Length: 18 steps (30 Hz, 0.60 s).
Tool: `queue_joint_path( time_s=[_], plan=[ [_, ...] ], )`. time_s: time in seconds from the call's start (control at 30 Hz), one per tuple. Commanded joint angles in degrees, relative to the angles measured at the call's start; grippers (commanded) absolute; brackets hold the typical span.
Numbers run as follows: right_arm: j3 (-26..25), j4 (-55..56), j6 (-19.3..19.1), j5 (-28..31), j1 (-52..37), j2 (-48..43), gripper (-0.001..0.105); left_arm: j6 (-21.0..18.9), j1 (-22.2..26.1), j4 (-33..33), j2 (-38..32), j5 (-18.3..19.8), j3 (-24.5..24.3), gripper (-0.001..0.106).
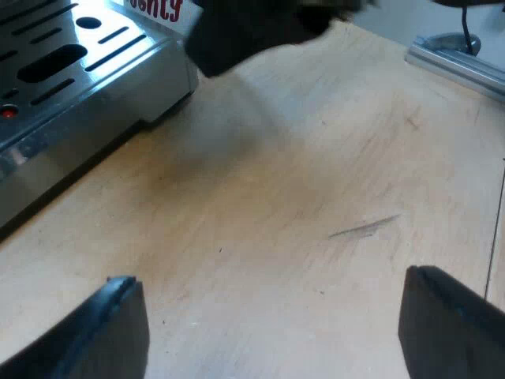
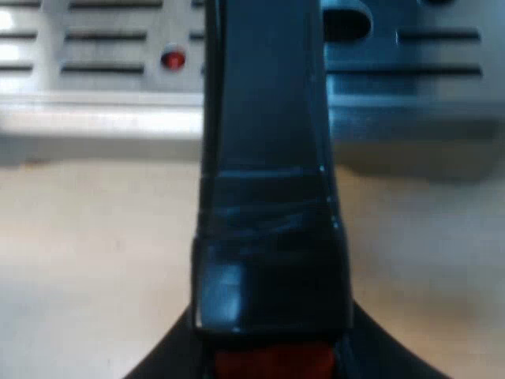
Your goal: Grind coffee beans and then tamp
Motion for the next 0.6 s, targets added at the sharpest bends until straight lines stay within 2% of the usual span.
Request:
queue_joint_path(
  time_s=[0.03, 0.17, 0.37, 0.6],
  plan=[
    [-0.72, -2.02, -0.18, 3.4, 1.31, -1.33, 0.0, -0.57, -0.08, -0.47, -0.11, 0.3, -0.17, 0.067],
    [-0.56, -2.02, 1.86, 3.37, 2.13, -1.33, 0.0, -1.4, -0.08, -0.47, -0.11, 1.02, -0.17, 0.067],
    [-0.46, -0.48, 1.96, 2.62, 3.38, -1.33, 0.0, -3.49, -0.08, -0.47, -0.11, 2.13, -0.17, 0.067],
    [-0.27, 3.26, 1.96, 2.62, 5.93, -2.89, 0.0, -3.5, -0.08, -0.17, -0.11, 2.98, -0.17, 0.067]
  ],
)
